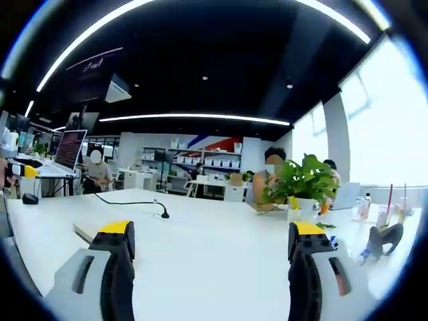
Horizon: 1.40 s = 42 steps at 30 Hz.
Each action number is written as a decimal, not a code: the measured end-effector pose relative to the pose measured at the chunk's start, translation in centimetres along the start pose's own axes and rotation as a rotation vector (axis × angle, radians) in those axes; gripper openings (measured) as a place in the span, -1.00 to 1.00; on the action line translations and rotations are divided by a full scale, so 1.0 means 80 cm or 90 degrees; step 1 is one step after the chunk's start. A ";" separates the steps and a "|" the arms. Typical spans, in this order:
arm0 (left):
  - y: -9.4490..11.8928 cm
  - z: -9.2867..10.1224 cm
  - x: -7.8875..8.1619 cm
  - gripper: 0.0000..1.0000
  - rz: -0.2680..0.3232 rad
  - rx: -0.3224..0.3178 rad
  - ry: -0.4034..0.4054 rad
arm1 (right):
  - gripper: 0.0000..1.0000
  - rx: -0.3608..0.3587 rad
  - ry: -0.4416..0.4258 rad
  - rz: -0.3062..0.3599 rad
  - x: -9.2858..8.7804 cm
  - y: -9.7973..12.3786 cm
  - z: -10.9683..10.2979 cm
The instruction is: Arrange the utensils inside the cutlery case until each visible utensil rests in its matching compartment.
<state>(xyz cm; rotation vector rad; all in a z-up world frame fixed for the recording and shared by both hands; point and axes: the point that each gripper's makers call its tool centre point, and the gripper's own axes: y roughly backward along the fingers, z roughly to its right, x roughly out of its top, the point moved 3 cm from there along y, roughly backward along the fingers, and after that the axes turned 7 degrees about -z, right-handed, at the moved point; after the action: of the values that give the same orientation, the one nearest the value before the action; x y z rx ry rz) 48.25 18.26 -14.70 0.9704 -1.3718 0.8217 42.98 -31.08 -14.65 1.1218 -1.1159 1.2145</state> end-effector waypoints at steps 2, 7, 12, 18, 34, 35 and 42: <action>0.007 0.000 0.005 1.00 0.013 0.005 0.005 | 0.99 -0.009 -0.005 0.003 0.005 0.006 0.006; 0.014 -0.006 0.010 1.00 0.027 0.025 0.020 | 0.99 -0.024 -0.016 0.003 0.006 0.012 0.012; 0.022 -0.005 0.011 1.00 0.037 0.031 0.015 | 0.99 -0.016 -0.011 -0.017 0.000 0.013 0.009; 0.025 -0.010 0.010 1.00 0.036 0.042 0.014 | 0.99 -0.016 -0.023 -0.011 -0.001 0.013 0.011; 0.021 0.000 0.007 1.00 0.031 0.043 -0.015 | 0.99 -0.009 -0.023 -0.042 -0.014 0.007 0.009; 0.020 0.000 0.007 1.00 0.031 0.042 -0.014 | 0.99 -0.008 -0.024 -0.042 -0.014 0.007 0.009; 0.019 0.000 0.006 1.00 0.026 0.035 -0.012 | 0.99 -0.009 -0.023 -0.045 -0.015 0.007 0.009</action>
<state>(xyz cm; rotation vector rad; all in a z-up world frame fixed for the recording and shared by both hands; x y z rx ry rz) 46.93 18.85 -14.11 0.9969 -1.3963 0.8869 42.37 -31.90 -15.74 1.1667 -1.1012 1.1342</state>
